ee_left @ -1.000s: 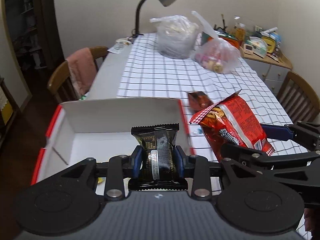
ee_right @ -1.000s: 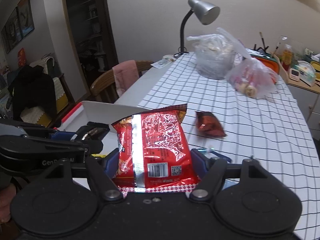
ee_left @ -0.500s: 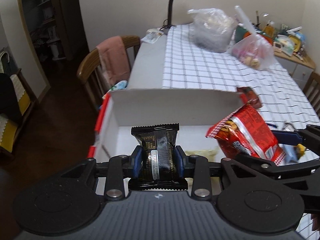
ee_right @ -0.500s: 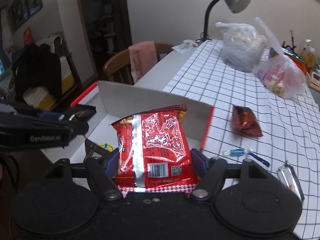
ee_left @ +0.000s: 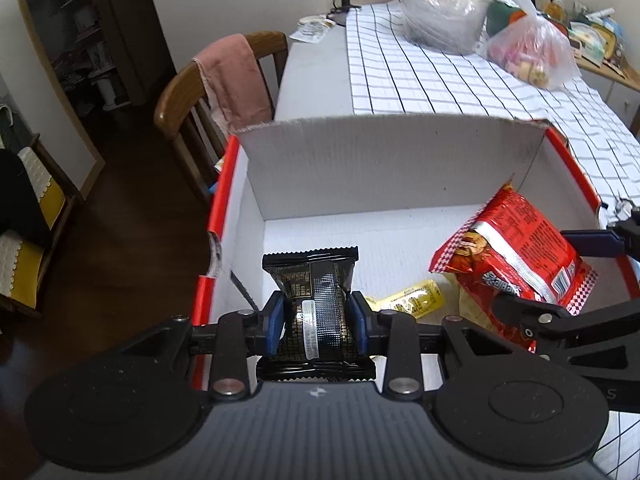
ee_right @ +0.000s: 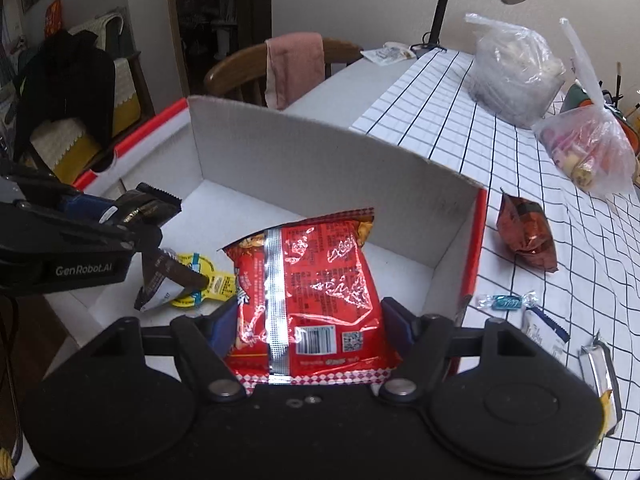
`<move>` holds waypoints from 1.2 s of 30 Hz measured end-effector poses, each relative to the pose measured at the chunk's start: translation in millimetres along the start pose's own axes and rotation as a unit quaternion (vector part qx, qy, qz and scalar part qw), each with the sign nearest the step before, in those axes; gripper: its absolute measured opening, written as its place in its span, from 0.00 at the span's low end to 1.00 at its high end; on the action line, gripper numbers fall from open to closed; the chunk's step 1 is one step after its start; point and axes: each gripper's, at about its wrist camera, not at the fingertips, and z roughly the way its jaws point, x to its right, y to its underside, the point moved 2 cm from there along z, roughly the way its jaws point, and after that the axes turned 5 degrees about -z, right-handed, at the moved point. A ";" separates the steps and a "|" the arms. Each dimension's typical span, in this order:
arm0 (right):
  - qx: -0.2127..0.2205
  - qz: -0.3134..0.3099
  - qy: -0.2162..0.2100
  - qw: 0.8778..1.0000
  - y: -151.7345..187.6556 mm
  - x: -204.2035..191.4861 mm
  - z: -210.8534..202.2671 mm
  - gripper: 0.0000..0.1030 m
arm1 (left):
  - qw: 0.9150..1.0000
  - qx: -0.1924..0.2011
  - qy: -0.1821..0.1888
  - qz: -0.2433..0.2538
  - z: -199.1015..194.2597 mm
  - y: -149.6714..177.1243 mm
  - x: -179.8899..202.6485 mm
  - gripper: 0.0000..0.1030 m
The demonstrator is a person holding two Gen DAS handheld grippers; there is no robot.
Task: Organize snacks
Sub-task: 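Carry the chocolate bar and red chip bag over the red box with both tools, then open both tools to drop the snacks into the box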
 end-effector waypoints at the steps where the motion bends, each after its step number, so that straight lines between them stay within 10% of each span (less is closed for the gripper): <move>1: -0.002 -0.001 0.000 1.000 0.2 -0.2 2.0 0.71 | 1.000 0.001 -0.001 0.004 1.6 1.0 1.3 0.33; 36: 0.064 0.049 -0.028 0.996 2.2 9.4 -52.7 0.82 | 0.999 0.042 0.025 0.000 -41.5 9.3 7.8 0.54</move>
